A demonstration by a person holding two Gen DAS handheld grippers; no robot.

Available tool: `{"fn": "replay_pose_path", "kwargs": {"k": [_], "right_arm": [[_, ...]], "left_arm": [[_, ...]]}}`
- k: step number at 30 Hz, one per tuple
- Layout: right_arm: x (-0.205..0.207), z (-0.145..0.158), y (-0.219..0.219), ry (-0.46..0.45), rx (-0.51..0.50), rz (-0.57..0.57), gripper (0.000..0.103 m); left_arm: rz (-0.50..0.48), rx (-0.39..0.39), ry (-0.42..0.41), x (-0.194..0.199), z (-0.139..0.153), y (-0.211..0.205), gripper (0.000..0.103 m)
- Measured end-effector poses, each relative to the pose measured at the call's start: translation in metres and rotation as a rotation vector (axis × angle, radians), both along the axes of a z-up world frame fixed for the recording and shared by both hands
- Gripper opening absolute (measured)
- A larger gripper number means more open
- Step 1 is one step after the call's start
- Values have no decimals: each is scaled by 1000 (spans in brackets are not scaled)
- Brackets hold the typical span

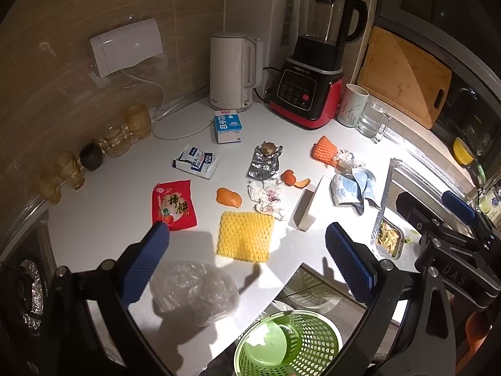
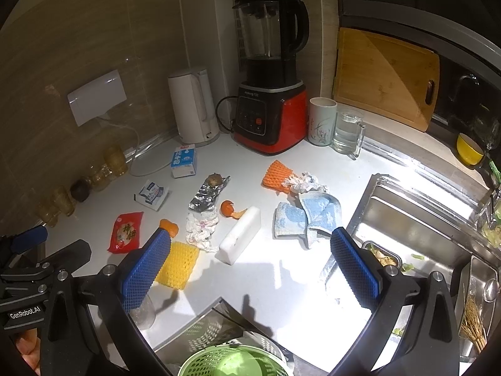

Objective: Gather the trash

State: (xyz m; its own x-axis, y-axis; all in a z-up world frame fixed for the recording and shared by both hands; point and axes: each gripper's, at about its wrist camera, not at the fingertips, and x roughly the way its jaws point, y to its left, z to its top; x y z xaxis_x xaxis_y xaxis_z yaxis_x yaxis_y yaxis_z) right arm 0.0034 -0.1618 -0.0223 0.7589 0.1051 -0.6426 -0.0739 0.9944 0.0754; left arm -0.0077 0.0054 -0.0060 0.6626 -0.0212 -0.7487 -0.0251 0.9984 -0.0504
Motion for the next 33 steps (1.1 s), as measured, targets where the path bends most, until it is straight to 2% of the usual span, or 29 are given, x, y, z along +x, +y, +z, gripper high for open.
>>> {"fn": "replay_pose_path", "kwargs": {"k": [33], "right_arm": [[-2,1,3,0,-16,5,101]], "left_arm": [[3,-3,0,-4,2,1,95]]}}
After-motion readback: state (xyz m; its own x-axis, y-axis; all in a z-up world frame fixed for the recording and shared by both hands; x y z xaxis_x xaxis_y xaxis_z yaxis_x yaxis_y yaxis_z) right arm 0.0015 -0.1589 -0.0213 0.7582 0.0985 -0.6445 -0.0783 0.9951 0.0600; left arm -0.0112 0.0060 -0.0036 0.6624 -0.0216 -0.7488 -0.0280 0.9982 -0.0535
